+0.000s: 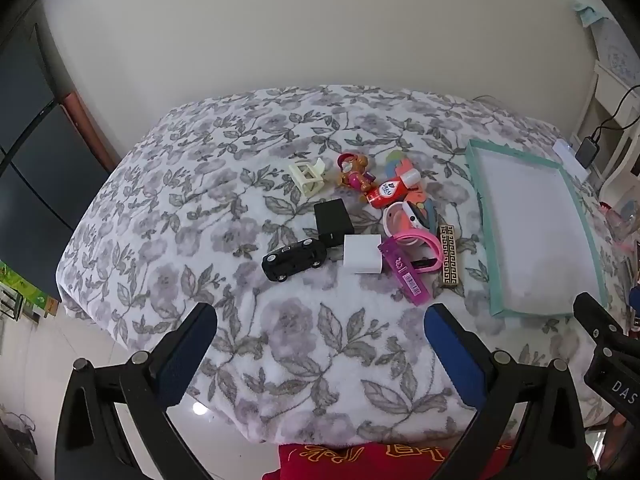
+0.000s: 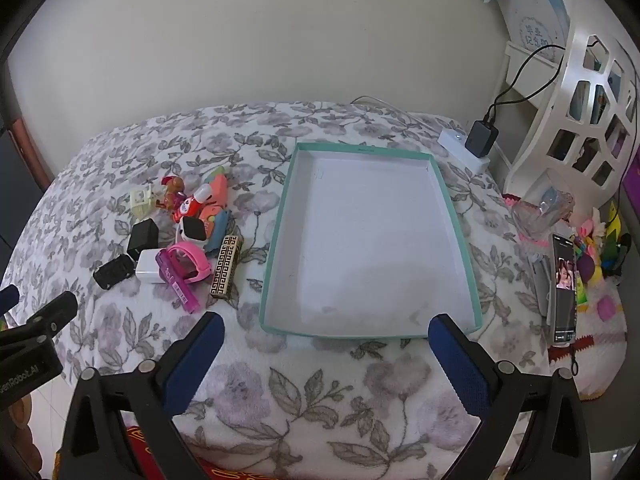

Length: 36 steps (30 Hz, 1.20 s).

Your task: Organize rigid objects

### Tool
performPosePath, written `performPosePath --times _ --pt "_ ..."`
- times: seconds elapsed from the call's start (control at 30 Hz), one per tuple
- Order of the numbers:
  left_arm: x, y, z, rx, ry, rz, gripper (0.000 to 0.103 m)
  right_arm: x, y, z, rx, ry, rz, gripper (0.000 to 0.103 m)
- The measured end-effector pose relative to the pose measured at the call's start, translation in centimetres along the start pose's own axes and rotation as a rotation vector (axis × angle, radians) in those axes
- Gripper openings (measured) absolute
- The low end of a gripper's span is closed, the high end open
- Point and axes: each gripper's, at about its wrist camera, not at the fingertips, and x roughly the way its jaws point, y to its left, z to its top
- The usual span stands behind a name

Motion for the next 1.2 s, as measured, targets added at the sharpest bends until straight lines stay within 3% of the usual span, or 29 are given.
performPosePath --times 1.2 --pt "0.58 0.1 -0.07 -0.006 0.027 0.009 0.103 0.01 0.02 0.02 -0.003 0.001 -0.004 0.103"
